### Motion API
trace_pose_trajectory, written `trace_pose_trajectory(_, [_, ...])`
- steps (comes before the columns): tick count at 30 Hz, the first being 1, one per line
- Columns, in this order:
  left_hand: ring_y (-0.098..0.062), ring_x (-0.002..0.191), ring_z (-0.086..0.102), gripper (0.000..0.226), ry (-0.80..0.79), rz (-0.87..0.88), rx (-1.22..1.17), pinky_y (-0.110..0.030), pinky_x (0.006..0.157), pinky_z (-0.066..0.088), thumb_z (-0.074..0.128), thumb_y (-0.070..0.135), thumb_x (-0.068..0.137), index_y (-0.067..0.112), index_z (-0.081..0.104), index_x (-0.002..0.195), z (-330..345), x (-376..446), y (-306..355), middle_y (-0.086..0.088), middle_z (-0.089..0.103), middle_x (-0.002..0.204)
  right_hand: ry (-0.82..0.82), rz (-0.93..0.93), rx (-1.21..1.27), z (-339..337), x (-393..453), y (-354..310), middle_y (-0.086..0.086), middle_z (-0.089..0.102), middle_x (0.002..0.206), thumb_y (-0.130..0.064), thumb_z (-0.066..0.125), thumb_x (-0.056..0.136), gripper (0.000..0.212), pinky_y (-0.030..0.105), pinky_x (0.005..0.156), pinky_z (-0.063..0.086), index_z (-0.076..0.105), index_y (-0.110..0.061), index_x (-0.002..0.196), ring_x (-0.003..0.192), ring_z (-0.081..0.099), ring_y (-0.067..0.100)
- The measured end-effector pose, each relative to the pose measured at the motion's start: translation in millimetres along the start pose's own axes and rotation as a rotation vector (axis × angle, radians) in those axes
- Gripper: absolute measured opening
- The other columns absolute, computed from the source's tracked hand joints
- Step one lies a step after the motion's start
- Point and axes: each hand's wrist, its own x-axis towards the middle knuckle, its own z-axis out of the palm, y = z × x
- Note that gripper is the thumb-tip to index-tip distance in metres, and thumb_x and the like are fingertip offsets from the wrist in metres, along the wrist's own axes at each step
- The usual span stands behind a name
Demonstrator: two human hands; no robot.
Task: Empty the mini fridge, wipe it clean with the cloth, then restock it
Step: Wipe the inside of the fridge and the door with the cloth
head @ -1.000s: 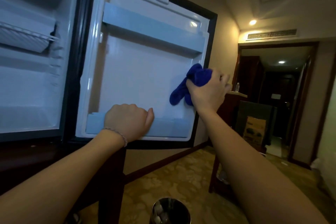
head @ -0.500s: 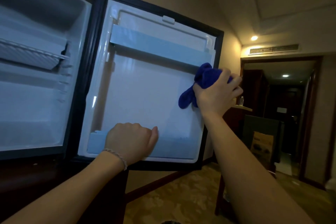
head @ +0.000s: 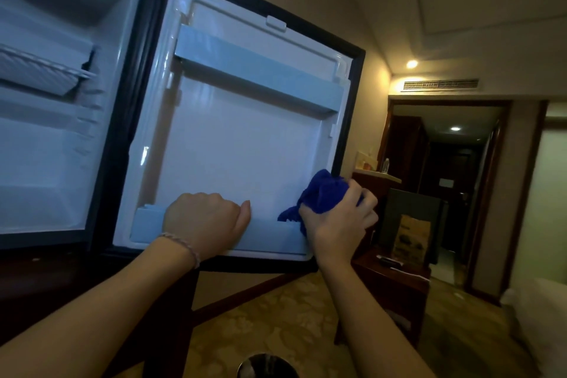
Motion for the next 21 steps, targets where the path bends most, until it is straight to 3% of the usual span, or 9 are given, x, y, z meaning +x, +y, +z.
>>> trace_pose_trajectory(6, [-0.026, 0.085, 0.068, 0.048, -0.013, -0.062, -0.063, -0.032, 0.064, 0.037, 0.024, 0.048, 0.104, 0.026, 0.066, 0.107, -1, 1, 0, -0.003, 0.070, 0.095, 0.003, -0.182, 0.018, -13, 37, -20, 0.000, 0.033, 0.140, -0.047, 0.085, 0.064, 0.080, 0.040, 0.098, 0.039, 0.043, -0.029, 0.129, 0.128, 0.033, 0.029])
trace_pose_trajectory(11, [-0.030, 0.096, 0.066, 0.060, -0.062, -0.118, -0.205, -0.033, 0.069, 0.038, 0.021, 0.054, 0.102, 0.024, 0.072, 0.102, -9, -2, -7, -0.007, 0.070, 0.102, 0.082, -0.079, 0.430, -47, 75, -36, -0.012, 0.043, 0.120, -0.043, 0.086, 0.065, 0.066, 0.026, 0.093, 0.042, 0.044, -0.036, 0.114, 0.110, 0.047, 0.008])
trace_pose_trajectory(14, [-0.031, 0.097, 0.066, 0.064, -0.074, -0.111, -0.291, -0.032, 0.072, 0.042, 0.020, 0.059, 0.100, 0.022, 0.073, 0.099, -17, -4, -8, -0.008, 0.070, 0.102, 0.065, -0.127, 0.556, -66, 77, -30, -0.015, 0.051, 0.113, -0.035, 0.085, 0.072, 0.057, 0.013, 0.085, 0.040, 0.048, -0.031, 0.115, 0.102, 0.053, 0.000])
trace_pose_trajectory(18, [-0.028, 0.094, 0.064, 0.066, -0.166, 0.020, -0.363, -0.032, 0.069, 0.039, 0.016, 0.066, 0.098, 0.020, 0.063, 0.085, -28, 1, 19, -0.005, 0.068, 0.099, 0.148, -0.152, 0.640, -76, 90, -40, -0.006, 0.059, 0.118, -0.036, 0.084, 0.076, 0.057, 0.014, 0.091, 0.046, 0.055, -0.018, 0.123, 0.107, 0.057, 0.004])
trace_pose_trajectory(21, [-0.029, 0.099, 0.065, 0.069, -0.167, 0.032, -0.312, -0.033, 0.077, 0.044, 0.015, 0.062, 0.100, 0.019, 0.069, 0.099, -30, 3, 31, -0.007, 0.069, 0.105, 0.174, -0.170, 0.714, -83, 117, -64, -0.002, 0.056, 0.125, -0.040, 0.083, 0.077, 0.066, 0.015, 0.094, 0.048, 0.050, -0.017, 0.130, 0.113, 0.056, 0.007])
